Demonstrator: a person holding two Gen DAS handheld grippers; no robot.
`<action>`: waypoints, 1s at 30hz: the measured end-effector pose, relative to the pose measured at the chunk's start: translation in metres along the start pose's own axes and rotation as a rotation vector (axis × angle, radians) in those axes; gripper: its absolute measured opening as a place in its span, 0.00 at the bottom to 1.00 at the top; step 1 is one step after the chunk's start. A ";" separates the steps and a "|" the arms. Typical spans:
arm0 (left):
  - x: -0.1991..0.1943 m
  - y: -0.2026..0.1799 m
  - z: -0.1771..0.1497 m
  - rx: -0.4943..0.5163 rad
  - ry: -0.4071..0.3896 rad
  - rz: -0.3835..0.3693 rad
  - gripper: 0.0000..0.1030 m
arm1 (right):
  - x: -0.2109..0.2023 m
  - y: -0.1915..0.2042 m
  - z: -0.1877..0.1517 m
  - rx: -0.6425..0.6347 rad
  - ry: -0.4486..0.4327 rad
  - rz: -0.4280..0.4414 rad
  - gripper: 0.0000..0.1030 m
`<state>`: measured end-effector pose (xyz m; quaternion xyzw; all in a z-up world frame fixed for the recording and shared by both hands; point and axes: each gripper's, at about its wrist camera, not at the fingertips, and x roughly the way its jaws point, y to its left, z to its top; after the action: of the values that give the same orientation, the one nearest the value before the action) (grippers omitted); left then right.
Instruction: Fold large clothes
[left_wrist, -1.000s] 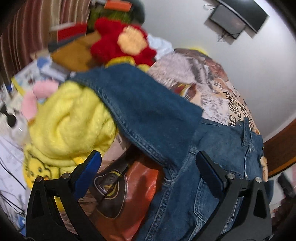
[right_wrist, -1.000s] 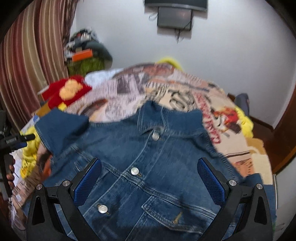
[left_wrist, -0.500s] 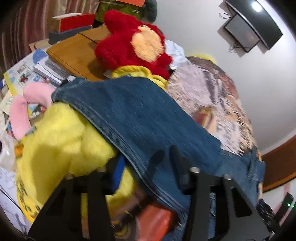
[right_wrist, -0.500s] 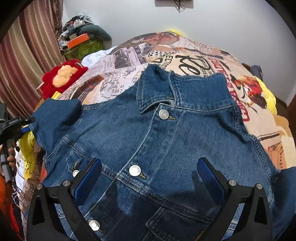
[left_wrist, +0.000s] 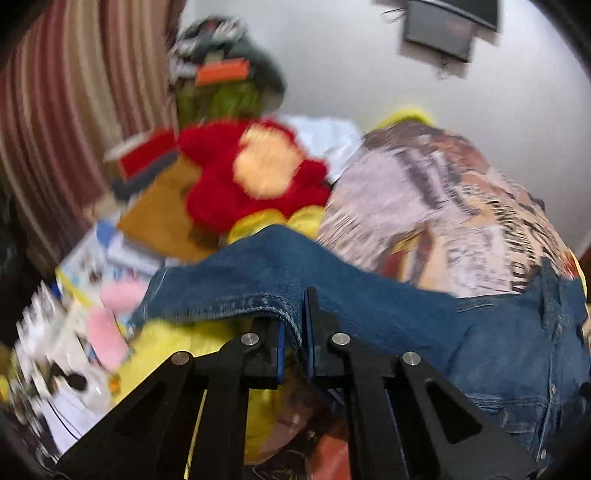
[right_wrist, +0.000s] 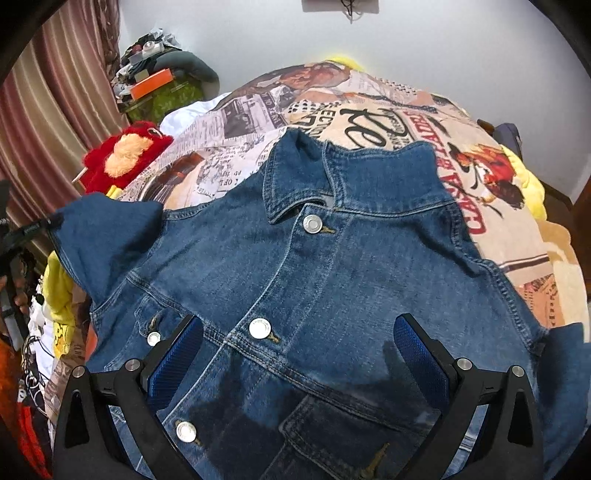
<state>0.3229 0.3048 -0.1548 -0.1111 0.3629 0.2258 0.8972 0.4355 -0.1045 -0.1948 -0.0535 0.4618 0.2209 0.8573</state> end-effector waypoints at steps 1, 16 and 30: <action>-0.011 -0.012 0.004 0.038 -0.030 -0.010 0.08 | -0.004 -0.001 0.000 -0.002 -0.004 -0.003 1.00; -0.016 -0.176 -0.048 0.295 0.110 -0.352 0.07 | -0.063 -0.022 -0.019 -0.003 -0.054 -0.029 1.00; -0.012 -0.204 -0.113 0.323 0.321 -0.454 0.41 | -0.063 -0.033 -0.043 0.010 -0.010 -0.045 1.00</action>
<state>0.3462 0.0820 -0.2192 -0.0797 0.4969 -0.0608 0.8620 0.3864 -0.1678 -0.1718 -0.0587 0.4572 0.1996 0.8647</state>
